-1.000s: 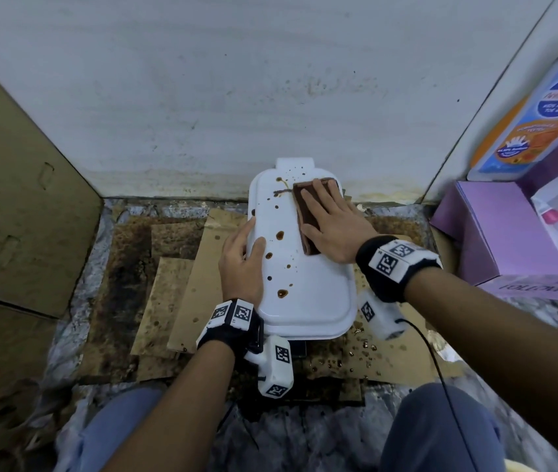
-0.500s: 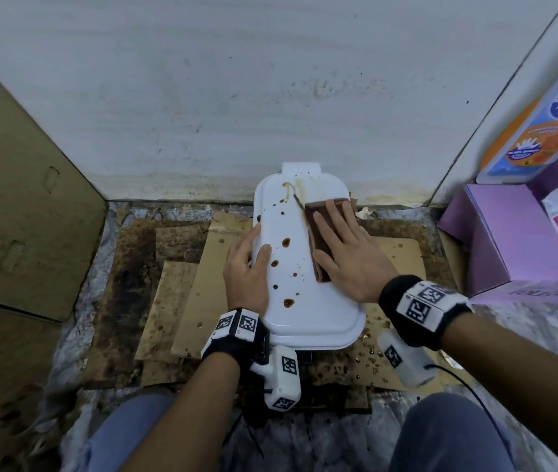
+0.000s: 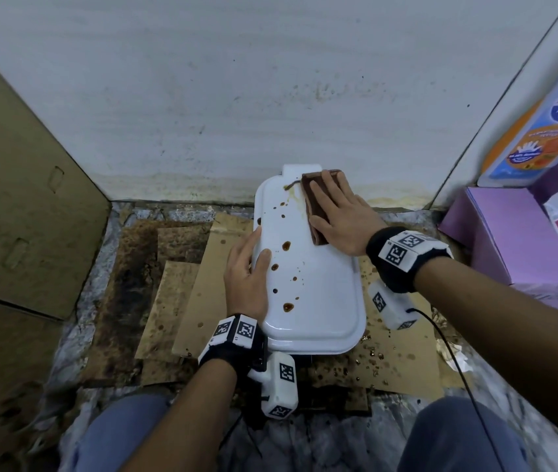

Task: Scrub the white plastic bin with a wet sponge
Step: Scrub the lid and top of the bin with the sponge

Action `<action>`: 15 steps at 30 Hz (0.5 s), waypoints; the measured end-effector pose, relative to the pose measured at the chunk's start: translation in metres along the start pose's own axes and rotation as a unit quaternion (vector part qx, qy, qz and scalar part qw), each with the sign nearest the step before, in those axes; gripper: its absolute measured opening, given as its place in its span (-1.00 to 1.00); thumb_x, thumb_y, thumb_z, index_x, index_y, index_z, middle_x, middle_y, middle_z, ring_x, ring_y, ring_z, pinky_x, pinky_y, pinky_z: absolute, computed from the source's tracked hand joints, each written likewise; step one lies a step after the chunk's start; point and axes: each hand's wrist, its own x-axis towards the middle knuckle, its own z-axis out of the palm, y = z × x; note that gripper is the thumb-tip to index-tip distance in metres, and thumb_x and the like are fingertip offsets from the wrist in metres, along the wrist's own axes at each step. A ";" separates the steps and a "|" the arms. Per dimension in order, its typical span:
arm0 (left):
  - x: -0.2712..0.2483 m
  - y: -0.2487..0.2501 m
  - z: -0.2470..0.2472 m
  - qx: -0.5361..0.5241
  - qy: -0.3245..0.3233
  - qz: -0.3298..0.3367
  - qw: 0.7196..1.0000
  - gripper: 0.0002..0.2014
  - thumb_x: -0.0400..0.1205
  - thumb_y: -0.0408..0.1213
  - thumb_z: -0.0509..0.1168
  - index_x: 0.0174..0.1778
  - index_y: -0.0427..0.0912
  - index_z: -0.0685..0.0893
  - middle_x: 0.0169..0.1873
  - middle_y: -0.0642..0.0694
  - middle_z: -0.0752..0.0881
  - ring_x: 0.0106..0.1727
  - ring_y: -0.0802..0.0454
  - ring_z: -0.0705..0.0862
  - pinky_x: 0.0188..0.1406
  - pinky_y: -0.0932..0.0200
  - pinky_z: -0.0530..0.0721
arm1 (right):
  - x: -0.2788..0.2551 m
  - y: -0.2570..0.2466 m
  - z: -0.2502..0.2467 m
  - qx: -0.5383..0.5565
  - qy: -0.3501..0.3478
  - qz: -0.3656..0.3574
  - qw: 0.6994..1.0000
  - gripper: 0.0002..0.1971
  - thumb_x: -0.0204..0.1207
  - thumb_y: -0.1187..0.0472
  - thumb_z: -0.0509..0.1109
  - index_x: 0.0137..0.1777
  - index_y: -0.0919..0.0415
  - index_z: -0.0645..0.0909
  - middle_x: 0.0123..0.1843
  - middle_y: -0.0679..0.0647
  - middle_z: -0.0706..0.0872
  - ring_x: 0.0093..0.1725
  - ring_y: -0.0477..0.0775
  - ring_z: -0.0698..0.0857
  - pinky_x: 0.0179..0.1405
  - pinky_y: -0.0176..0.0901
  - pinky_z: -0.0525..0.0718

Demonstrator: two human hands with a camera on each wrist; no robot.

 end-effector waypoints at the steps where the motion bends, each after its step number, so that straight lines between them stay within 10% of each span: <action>1: -0.004 0.001 -0.001 0.002 -0.002 0.001 1.000 -0.60 0.71 -0.21 0.28 0.50 0.10 0.57 0.40 0.12 0.49 0.48 0.08 0.48 0.51 -0.13 0.49 | -0.004 -0.002 0.003 0.000 0.007 0.001 1.000 -0.35 0.73 -0.12 -0.08 0.71 0.05 -0.25 0.72 0.04 -0.38 0.68 0.10 -0.39 0.67 0.21 -0.04; 12: -0.059 -0.001 -0.025 0.010 -0.043 0.045 0.998 -0.50 0.59 0.07 0.17 0.50 0.21 0.45 0.40 0.13 0.42 0.33 0.50 0.44 0.39 0.13 0.44 | -0.083 -0.034 0.034 0.006 0.086 0.002 0.996 -0.34 0.73 -0.14 -0.09 0.70 0.04 -0.27 0.69 0.01 -0.44 0.66 0.08 -0.45 0.68 0.19 -0.08; 15: -0.069 0.001 -0.031 -0.026 -0.052 0.005 0.998 -0.49 0.54 0.08 0.28 0.46 0.35 0.46 0.48 0.11 0.44 0.45 0.09 0.53 0.41 -0.17 0.57 | -0.102 -0.039 0.044 0.006 0.113 -0.006 0.994 -0.34 0.73 -0.12 -0.07 0.70 0.06 -0.25 0.66 -0.01 -0.46 0.63 0.05 -0.48 0.67 0.21 0.00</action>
